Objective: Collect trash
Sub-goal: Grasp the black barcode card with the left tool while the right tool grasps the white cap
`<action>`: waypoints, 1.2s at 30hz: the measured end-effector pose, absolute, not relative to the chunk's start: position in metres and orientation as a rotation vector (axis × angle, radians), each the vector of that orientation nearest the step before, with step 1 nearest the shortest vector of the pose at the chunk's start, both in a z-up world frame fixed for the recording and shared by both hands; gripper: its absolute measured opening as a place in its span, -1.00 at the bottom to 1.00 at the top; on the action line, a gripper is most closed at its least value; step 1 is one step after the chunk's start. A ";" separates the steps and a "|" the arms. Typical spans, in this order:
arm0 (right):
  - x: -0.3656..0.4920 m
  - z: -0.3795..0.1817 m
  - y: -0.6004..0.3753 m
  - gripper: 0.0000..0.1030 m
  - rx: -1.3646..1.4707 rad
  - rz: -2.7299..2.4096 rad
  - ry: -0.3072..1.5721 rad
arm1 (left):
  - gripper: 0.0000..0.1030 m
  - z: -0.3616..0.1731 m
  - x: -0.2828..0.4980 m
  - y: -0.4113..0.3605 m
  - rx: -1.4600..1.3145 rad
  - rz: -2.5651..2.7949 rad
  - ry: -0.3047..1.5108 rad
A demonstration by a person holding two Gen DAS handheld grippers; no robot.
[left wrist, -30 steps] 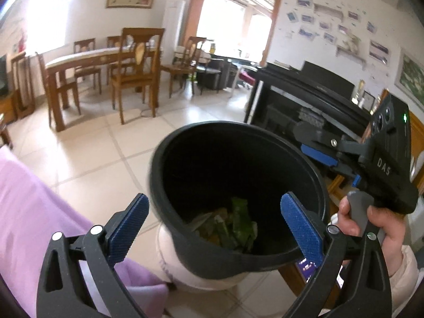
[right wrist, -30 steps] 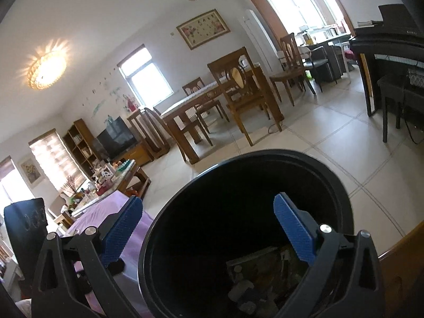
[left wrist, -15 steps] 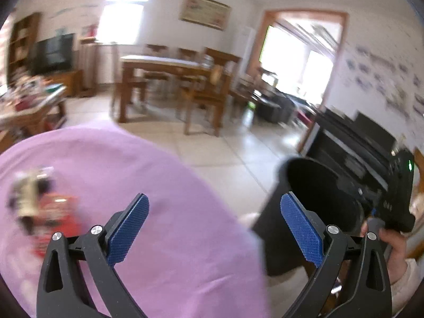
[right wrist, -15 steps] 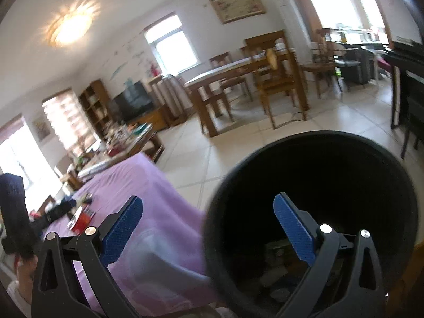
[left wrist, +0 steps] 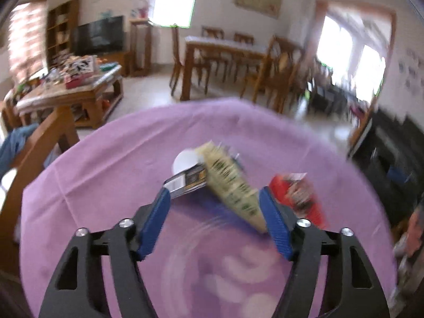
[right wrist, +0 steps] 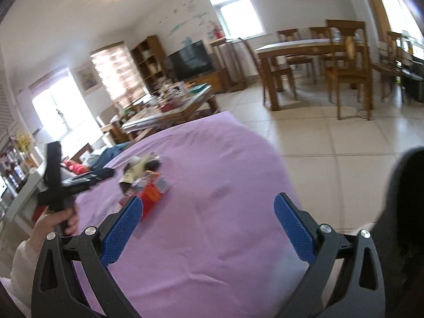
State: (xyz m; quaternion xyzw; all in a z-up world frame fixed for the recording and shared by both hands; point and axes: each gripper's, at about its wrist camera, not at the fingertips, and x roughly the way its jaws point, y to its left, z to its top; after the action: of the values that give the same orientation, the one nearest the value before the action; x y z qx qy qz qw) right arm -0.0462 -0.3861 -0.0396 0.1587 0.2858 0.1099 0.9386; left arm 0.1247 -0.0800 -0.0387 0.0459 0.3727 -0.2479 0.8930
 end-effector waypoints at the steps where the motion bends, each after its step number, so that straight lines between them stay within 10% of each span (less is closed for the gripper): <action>1: -0.042 -0.038 -0.380 0.90 0.317 0.235 0.588 | 0.18 -0.043 0.131 -0.075 0.134 -0.534 0.789; 8: 0.008 -0.022 -0.327 0.90 0.233 0.363 0.634 | 0.17 -0.050 0.164 -0.082 0.224 -0.583 0.807; 12: 0.046 -0.014 -0.293 0.71 0.214 0.448 0.664 | -0.24 -0.054 0.181 -0.084 0.187 -0.637 0.851; 22: 0.144 -0.025 -0.221 0.16 0.166 0.570 0.804 | -0.34 -0.060 0.173 -0.084 0.204 -0.695 0.866; 36: 0.184 -0.060 -0.154 -0.08 -0.173 0.508 0.998 | -0.42 -0.060 0.166 -0.065 0.124 -0.729 0.872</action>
State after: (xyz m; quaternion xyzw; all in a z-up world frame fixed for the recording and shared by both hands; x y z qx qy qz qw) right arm 0.1845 -0.1543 -0.0602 -0.0818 0.4728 0.2407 0.8437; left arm 0.1663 -0.0651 -0.0602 0.0586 0.4128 -0.3448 0.8410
